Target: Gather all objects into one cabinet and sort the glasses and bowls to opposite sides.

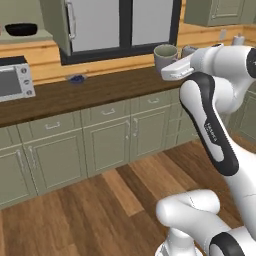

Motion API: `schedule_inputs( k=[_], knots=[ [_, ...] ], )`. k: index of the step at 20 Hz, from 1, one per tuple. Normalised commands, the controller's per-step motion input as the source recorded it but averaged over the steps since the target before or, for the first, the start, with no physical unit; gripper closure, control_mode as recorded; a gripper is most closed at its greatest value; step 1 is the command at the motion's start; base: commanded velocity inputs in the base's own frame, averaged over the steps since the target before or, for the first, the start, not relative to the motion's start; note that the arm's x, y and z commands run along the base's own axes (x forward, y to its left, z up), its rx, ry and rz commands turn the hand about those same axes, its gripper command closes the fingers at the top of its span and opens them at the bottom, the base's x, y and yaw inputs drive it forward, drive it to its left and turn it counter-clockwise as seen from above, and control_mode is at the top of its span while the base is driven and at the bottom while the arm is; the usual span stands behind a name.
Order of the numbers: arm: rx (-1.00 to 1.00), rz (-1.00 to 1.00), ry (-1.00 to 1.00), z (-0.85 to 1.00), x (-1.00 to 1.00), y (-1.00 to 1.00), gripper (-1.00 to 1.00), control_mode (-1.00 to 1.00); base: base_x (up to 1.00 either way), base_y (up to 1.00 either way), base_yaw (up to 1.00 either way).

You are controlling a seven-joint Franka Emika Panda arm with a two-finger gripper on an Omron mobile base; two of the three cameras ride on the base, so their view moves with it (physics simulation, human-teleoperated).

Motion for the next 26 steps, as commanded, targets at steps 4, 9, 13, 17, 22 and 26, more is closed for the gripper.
schedule_inputs(
  k=[4, 9, 13, 17, 22, 26],
  knots=[
    [0.00, 0.00, 0.00, 0.00, 0.00, 0.00, 1.00, 1.00, -0.34, 0.88, 0.00],
    [0.00, 0.00, 0.00, 0.00, 0.00, 0.00, 1.00, 1.00, -0.36, 0.84, 0.00],
    [0.00, 0.00, 0.00, 0.00, 0.00, 0.00, 1.00, 1.00, -0.39, 0.79, 0.00],
    [0.00, 0.00, 0.00, 0.00, 0.00, 0.00, 1.00, 1.00, -0.13, 0.78, 0.02],
    [0.00, 0.00, 0.00, 0.00, 0.00, 0.00, 1.00, 1.00, 0.30, 0.46, 0.30],
    [0.00, 0.00, 0.00, 0.00, 0.00, 0.00, 1.00, 1.00, 0.18, 0.23, 0.34]
  ],
)
